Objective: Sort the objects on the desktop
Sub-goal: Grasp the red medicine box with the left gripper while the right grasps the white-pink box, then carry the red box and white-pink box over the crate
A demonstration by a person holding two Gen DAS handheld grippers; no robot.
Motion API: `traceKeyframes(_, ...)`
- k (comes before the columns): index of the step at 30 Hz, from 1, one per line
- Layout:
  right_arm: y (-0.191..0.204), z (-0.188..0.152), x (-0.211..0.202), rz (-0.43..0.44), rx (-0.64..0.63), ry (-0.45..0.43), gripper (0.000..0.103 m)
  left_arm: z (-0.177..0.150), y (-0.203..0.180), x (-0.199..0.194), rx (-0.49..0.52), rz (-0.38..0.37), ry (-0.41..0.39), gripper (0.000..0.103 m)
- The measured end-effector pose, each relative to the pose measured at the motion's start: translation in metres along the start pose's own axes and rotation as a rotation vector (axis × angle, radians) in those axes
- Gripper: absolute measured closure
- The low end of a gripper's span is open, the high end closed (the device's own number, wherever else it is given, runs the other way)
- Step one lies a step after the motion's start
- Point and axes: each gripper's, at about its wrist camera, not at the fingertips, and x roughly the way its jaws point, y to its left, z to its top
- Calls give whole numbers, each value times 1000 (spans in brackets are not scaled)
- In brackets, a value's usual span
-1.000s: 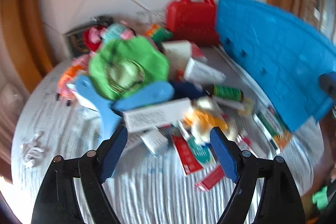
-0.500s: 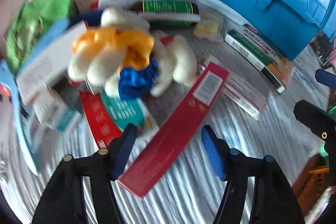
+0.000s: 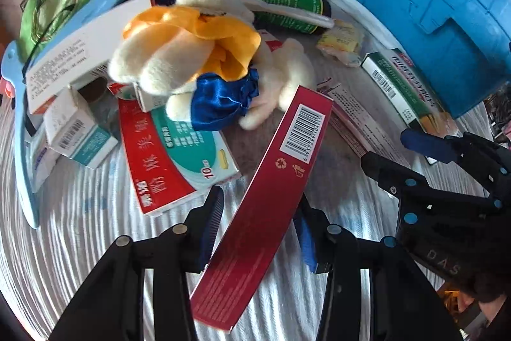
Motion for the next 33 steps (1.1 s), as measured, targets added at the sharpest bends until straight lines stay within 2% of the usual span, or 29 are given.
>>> traceKeyframes(2,2,2,5,4,-10,7,55,0,-4,-1,14,20,-21,71)
traceKeyframes(3,4,3,8,4,-18,11,60,0,-6,-2,19,18,-21,72)
traceKeyframes(4,6,3,10,4,-23,17,71,0,-6,-3,16,8,-20,73)
traceKeyframes(6,10,3,9,-9,-37,17,75,-1,-6,-8,15,-4,-24,75)
traceKeyframes(10,12,2,-10,2,-33,-16,75,-1,-7,-27,21,-14,-49,78)
traceKeyframes(13,13,6,-38,10,-33,-73,75,3,-8,-55,26,-6,-117,78)
traceKeyframes(20,24,30,-130,-16,-58,-291,75,26,4,-131,1,29,-327,78)
traceKeyframes(26,29,46,-214,-100,-56,-527,75,47,2,-200,14,31,-527,78)
traceKeyframes(30,19,51,-268,-195,-45,-657,75,60,-21,-237,46,0,-651,78)
traceKeyframes(33,-8,50,-302,-264,-24,-749,75,74,-53,-252,63,-10,-722,78)
